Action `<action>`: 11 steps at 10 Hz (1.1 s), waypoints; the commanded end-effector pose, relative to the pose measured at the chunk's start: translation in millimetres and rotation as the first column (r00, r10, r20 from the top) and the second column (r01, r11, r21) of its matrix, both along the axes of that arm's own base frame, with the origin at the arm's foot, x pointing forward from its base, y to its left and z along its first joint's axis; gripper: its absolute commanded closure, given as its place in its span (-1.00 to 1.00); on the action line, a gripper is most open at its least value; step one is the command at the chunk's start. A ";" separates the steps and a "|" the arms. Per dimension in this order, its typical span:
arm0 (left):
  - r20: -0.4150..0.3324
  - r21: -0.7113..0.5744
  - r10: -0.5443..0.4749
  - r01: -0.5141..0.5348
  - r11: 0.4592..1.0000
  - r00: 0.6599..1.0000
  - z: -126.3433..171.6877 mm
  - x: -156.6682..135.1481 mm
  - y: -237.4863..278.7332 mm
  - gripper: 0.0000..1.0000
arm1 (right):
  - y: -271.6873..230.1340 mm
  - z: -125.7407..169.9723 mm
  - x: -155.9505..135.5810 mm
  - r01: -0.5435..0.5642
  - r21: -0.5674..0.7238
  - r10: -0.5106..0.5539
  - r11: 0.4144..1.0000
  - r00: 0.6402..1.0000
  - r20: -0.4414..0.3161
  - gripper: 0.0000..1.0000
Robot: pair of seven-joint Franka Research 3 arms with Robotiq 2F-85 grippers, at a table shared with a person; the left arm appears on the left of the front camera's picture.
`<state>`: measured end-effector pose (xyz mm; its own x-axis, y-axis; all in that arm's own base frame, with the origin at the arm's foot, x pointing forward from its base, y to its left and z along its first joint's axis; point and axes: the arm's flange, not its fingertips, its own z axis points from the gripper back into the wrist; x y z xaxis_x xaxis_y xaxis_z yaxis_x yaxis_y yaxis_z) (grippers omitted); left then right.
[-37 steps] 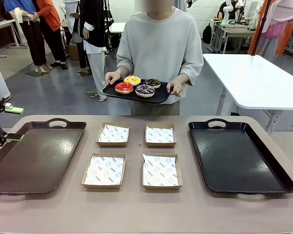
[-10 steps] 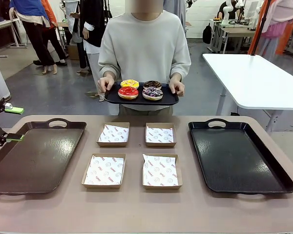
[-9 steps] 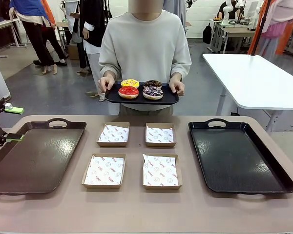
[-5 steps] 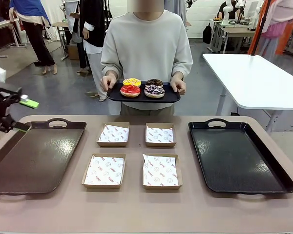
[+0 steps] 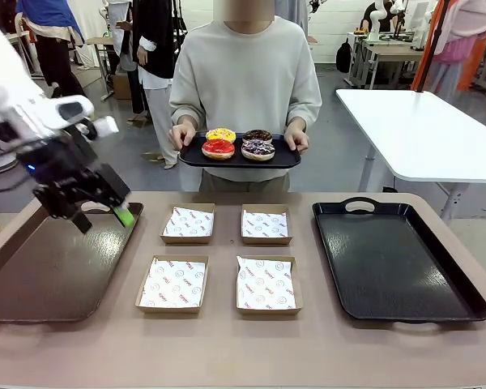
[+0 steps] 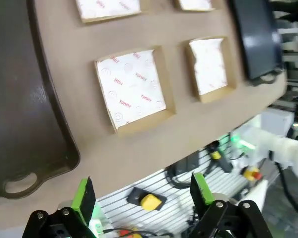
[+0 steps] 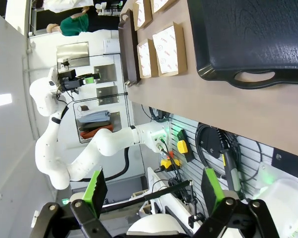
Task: Individually package the donuts and arrange them on the tray.
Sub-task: Pick up one Paper togo box.
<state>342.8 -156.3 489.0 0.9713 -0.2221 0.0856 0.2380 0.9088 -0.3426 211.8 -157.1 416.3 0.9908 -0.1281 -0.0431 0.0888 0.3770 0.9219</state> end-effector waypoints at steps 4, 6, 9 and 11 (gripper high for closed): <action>0.001 0.190 0.060 -0.060 0.980 0.998 -75.2 23.5 -55.8 -1.00 | -0.8 -0.9 -0.7 -0.001 0.003 0.001 1.000 1.000 0.001 -1.00; 0.008 0.232 0.084 -0.083 0.969 0.996 -105.1 31.6 -66.1 -1.00 | -0.8 -0.9 -0.7 -0.001 0.003 0.001 1.000 1.000 0.001 -1.00; 0.006 0.242 0.109 -0.108 0.964 0.994 -131.7 50.1 -65.8 -1.00 | -0.8 -0.9 -0.7 -0.001 0.003 0.001 1.000 1.000 0.001 -1.00; 0.015 0.252 0.131 -0.131 0.959 0.991 -144.2 59.1 -62.4 -1.00 | -0.8 -0.9 -0.7 -0.001 0.003 0.001 1.000 1.000 0.001 -1.00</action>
<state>395.2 -212.9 346.9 0.9897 -0.1403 0.0272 0.1426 0.9815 -0.1278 211.8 -157.1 416.3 0.9908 -0.1281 -0.0431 0.0889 0.3772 0.9219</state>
